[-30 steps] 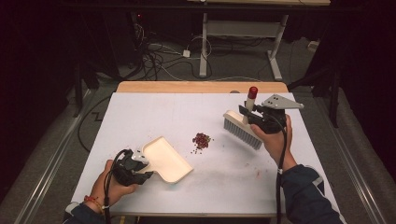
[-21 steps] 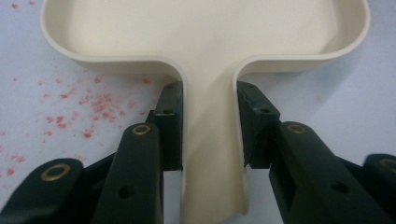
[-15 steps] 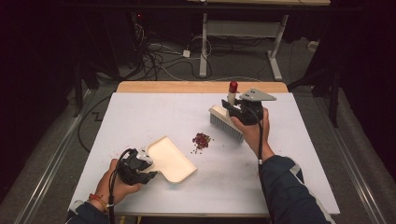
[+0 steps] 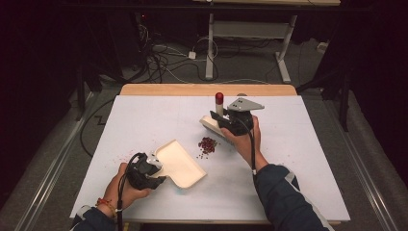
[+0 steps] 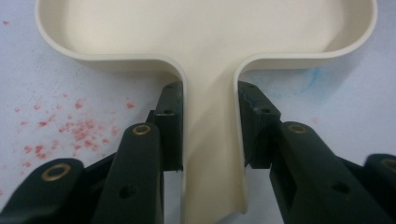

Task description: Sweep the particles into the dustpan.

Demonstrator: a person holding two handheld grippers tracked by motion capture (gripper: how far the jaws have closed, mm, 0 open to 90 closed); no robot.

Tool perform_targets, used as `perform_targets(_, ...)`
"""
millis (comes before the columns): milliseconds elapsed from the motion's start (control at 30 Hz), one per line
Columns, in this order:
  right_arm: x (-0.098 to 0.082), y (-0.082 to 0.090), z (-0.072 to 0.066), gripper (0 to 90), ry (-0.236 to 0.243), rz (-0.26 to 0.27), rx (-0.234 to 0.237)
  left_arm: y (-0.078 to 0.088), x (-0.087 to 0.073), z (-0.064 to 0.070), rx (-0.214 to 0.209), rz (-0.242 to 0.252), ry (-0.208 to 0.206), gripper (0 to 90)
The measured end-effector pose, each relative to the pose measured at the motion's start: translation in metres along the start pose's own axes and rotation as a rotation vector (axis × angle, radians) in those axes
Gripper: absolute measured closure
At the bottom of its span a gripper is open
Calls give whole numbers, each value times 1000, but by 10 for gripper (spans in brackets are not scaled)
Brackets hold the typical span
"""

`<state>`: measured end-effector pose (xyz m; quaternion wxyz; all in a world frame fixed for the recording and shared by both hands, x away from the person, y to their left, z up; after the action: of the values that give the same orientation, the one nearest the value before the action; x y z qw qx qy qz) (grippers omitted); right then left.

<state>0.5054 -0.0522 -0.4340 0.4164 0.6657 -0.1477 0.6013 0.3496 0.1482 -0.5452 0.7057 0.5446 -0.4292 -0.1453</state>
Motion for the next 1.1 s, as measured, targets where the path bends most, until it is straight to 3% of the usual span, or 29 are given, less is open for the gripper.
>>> perform_targets(100,-1,2,-9,688,10,2,15,-1,2,1,1,-2,2,639)
perform_targets(233,0,7,-19,691,-16,14,38,-3,5,2,-5,1,10,638)
perform_targets(600,-2,10,-32,688,3,7,46,-5,7,3,5,-8,13,638)
perform_targets(767,-2,10,-36,687,8,4,42,-7,7,3,2,-11,16,638)
perform_targets(833,-2,10,-39,689,10,6,21,-8,9,3,2,-10,19,638)
perform_targets(1100,-3,10,-64,688,62,-7,1,-8,13,4,8,-24,10,639)
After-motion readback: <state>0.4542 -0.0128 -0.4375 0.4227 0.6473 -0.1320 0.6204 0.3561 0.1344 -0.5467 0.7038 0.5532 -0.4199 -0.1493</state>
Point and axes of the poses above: each handheld gripper's, and its own axes: y roughly backward along the jaws, x roughly out of its top, z roughly to its right, the point moved 10 cm from there along -y, roughly forward along the jaws, and after that the axes turned 2 degrees about -x, right-handed, at the moved point
